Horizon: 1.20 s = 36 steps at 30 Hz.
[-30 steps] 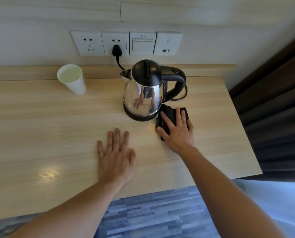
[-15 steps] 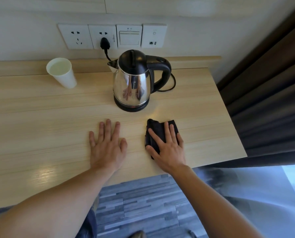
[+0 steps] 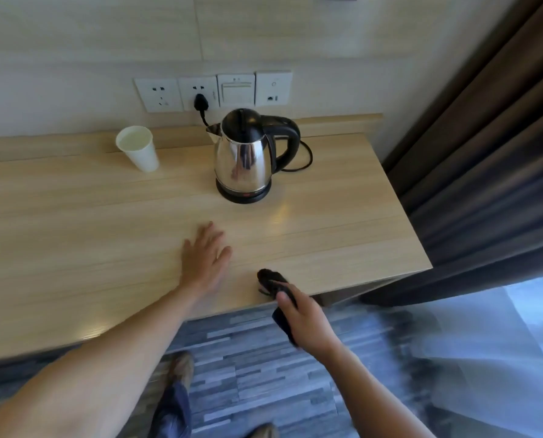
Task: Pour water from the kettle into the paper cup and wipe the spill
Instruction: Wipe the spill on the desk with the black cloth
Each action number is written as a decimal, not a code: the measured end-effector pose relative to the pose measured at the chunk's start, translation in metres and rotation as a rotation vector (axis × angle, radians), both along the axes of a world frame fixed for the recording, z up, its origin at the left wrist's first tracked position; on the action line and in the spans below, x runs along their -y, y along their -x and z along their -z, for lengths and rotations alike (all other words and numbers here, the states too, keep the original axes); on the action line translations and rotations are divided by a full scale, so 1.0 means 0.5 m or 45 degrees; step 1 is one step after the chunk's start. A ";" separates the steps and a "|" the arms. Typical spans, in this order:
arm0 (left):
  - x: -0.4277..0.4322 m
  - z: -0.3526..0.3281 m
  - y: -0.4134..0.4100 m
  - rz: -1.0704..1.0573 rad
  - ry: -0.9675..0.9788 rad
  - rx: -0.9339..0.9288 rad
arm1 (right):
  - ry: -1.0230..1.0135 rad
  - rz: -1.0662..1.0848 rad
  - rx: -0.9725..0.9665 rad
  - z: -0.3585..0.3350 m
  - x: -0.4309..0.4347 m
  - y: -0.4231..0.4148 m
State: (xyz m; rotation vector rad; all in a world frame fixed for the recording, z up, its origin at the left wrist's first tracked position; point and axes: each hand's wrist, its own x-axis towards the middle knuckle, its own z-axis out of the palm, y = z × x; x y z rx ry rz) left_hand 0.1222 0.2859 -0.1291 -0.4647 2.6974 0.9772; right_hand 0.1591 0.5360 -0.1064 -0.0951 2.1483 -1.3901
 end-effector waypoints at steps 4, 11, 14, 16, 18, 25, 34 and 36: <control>-0.008 -0.130 -0.121 -0.352 -1.036 0.229 | 0.909 0.467 0.973 -0.144 0.053 -0.026; 0.136 -0.265 -0.197 -0.650 -1.373 0.329 | 1.171 0.287 1.227 -0.253 0.242 -0.042; 0.228 -0.288 -0.189 -0.767 -1.286 0.183 | 1.062 0.244 1.186 -0.239 0.339 -0.021; 0.290 -0.291 -0.179 -0.826 -1.222 0.112 | 0.855 0.188 1.052 -0.226 0.406 0.001; 0.346 -0.288 -0.166 -0.888 -1.184 0.093 | 0.618 0.153 0.859 -0.204 0.474 0.032; 0.538 -0.256 -0.070 -1.058 -1.097 0.078 | 0.145 0.172 0.360 -0.183 0.723 0.133; 0.704 -0.149 0.047 -0.898 -0.584 -0.153 | -0.223 0.284 0.114 -0.124 0.935 0.251; 0.731 -0.125 0.070 -0.841 -0.462 -0.164 | -0.326 0.278 0.037 -0.113 0.963 0.278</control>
